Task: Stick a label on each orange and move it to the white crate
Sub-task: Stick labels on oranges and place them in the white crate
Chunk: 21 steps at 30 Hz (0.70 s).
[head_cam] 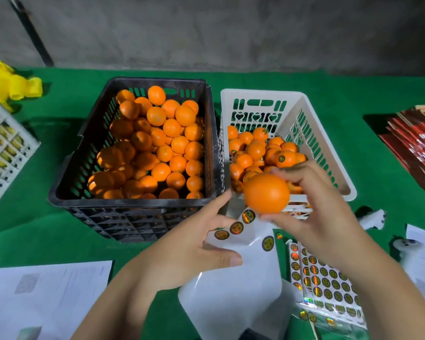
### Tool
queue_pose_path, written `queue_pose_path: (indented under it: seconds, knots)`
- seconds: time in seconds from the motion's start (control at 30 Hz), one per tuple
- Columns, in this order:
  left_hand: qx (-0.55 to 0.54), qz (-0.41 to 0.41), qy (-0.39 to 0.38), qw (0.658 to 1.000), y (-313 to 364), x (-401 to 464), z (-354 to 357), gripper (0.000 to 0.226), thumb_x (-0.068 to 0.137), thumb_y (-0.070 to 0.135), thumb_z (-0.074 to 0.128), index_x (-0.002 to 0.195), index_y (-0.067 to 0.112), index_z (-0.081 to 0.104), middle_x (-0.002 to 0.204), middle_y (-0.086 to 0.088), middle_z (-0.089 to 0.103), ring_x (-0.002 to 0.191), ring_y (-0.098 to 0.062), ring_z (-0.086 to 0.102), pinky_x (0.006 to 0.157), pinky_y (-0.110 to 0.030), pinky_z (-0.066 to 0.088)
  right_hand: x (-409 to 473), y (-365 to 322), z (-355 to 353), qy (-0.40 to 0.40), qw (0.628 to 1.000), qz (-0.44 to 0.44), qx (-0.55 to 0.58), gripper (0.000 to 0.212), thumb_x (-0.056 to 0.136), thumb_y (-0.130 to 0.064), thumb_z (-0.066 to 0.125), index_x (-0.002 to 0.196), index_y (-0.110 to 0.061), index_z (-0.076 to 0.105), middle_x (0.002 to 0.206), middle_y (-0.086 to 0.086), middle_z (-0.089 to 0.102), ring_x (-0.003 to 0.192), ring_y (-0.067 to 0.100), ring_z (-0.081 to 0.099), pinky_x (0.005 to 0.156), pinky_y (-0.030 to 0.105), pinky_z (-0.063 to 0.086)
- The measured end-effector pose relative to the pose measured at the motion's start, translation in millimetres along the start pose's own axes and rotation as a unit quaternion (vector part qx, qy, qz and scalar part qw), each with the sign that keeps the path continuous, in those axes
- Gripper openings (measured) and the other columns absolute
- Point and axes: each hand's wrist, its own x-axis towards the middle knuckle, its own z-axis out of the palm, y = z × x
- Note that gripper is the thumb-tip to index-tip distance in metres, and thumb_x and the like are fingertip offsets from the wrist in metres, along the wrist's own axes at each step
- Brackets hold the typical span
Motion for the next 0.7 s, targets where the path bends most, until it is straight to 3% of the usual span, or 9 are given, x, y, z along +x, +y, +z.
queue_pose_path:
  seconds: [0.1, 0.17, 0.23, 0.27, 0.37, 0.47, 0.53, 0.6, 0.7]
  knots:
    - [0.002, -0.008, 0.033, 0.999, -4.8, -0.4, -1.3, 0.097, 0.083, 0.037, 0.089, 0.15, 0.072, 0.028, 0.151, 0.024, 0.054, 0.111, -0.021, 0.076, 0.112, -0.045, 0.049, 19.5, 45.1, -4.0, 0.063, 0.992, 0.035, -0.101, 0.07, 0.084, -0.033, 0.083, 0.144, -0.013, 0.052, 0.136, 0.001, 0.049, 0.128, 0.02, 0.046, 0.109, 0.03, 0.036]
    - [0.001, 0.002, 0.046, 0.999, -4.7, 2.3, -1.5, 0.092, 0.085, 0.037, 0.088, 0.148, 0.073, 0.032, 0.149, 0.031, 0.053, 0.109, -0.019, 0.077, 0.109, -0.04, 0.05, 30.9, 67.7, -2.7, 0.056, 0.984, 0.119, -0.12, 0.088, 0.083, -0.024, 0.087, 0.156, -0.017, 0.039, 0.152, 0.011, 0.043, 0.141, 0.028, 0.037, 0.117, 0.042, 0.033]
    - [0.001, 0.015, 0.059, 0.998, -4.5, 5.5, -2.7, 0.089, 0.085, 0.038, 0.088, 0.148, 0.071, 0.034, 0.15, 0.031, 0.052, 0.112, -0.018, 0.076, 0.11, -0.045, 0.048, 33.7, 78.7, 2.4, 0.044, 0.979, 0.174, -0.096, 0.102, 0.085, -0.038, 0.086, 0.164, -0.029, 0.023, 0.164, 0.005, 0.031, 0.151, 0.026, 0.025, 0.12, 0.043, 0.025]
    - [-0.003, 0.023, 0.066, 0.998, -4.1, 7.3, -3.5, 0.088, 0.085, 0.038, 0.088, 0.15, 0.068, 0.035, 0.152, 0.027, 0.052, 0.115, -0.017, 0.074, 0.111, -0.048, 0.048, 31.5, 79.6, 7.2, 0.053, 0.979, 0.186, -0.059, 0.096, 0.087, -0.052, 0.08, 0.163, -0.035, 0.024, 0.164, 0.001, 0.032, 0.152, 0.022, 0.026, 0.119, 0.041, 0.024]
    - [-0.008, 0.056, 0.098, 0.994, 2.6, 17.9, -8.7, 0.084, 0.089, 0.027, 0.087, 0.154, 0.056, 0.041, 0.155, 0.019, 0.053, 0.129, -0.01, 0.066, 0.109, -0.046, 0.053, 24.6, 69.0, 28.0, -0.008, 0.949, 0.23, 0.215, 0.062, 0.094, -0.078, 0.05, 0.146, -0.044, 0.054, 0.147, -0.013, 0.06, 0.138, 0.01, 0.053, 0.112, 0.041, 0.043]
    - [0.085, 0.093, 0.157, 0.98, 7.3, 43.8, -23.1, 0.079, 0.091, 0.017, 0.083, 0.155, 0.043, 0.044, 0.148, 0.025, 0.057, 0.136, 0.0, 0.056, 0.11, -0.033, 0.05, 23.7, 63.2, 45.5, -0.148, 0.884, 0.234, 0.377, 0.029, 0.104, -0.042, 0.06, 0.125, -0.028, 0.073, 0.113, -0.003, 0.078, 0.103, 0.02, 0.074, 0.086, 0.032, 0.057]
    - [0.178, 0.109, 0.176, 0.962, 9.8, 63.7, -39.1, 0.076, 0.095, 0.023, 0.08, 0.156, 0.044, 0.04, 0.151, 0.029, 0.051, 0.139, 0.009, 0.047, 0.109, -0.013, 0.041, 29.8, 63.1, 55.1, -0.116, 0.901, 0.227, 0.35, 0.009, 0.102, -0.023, 0.067, 0.099, -0.023, 0.075, 0.08, -0.003, 0.071, 0.07, 0.012, 0.065, 0.064, 0.026, 0.051]
    - [0.259, 0.115, 0.168, 0.944, 7.8, 83.2, -55.4, 0.065, 0.102, 0.034, 0.068, 0.158, 0.042, 0.037, 0.158, 0.023, 0.046, 0.143, 0.006, 0.041, 0.107, -0.004, 0.033, 39.4, 68.2, 62.8, -0.032, 0.898, 0.26, 0.352, 0.013, 0.103, -0.012, 0.064, 0.093, -0.014, 0.071, 0.072, 0.0, 0.067, 0.063, 0.012, 0.062, 0.059, 0.026, 0.049]
    - [0.359, 0.129, 0.21, 0.9, -5.1, 112.9, -81.1, 0.044, 0.111, 0.03, 0.045, 0.156, 0.03, 0.045, 0.156, 0.008, 0.044, 0.142, -0.012, 0.038, 0.115, -0.023, 0.032, 56.9, 78.4, 70.3, 0.032, 0.882, 0.28, 0.377, 0.008, 0.105, -0.01, 0.062, 0.104, -0.003, 0.065, 0.073, 0.01, 0.067, 0.063, 0.018, 0.064, 0.061, 0.031, 0.05]
